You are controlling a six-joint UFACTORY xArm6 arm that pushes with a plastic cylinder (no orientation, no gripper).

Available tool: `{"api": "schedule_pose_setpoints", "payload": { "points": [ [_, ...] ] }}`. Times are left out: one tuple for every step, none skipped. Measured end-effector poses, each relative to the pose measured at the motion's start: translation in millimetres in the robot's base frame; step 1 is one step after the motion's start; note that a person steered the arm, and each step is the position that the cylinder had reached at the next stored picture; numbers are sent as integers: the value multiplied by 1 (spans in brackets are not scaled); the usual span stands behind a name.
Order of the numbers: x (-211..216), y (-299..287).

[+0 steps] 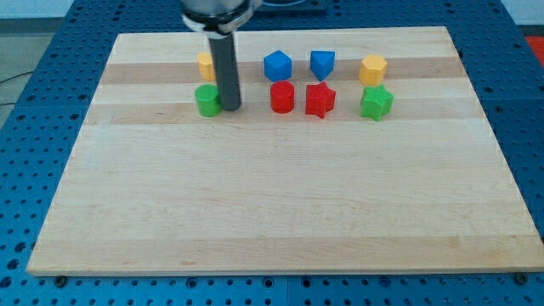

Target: Move your arm to the bottom left of the green circle

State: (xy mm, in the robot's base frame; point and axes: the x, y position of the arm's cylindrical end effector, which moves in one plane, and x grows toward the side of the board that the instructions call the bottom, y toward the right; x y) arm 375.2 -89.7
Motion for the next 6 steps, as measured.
{"api": "schedule_pose_setpoints", "payload": {
  "points": [
    [24, 15],
    [68, -21],
    [63, -52],
    [26, -53],
    [14, -53],
    [14, -71]
  ]
}}
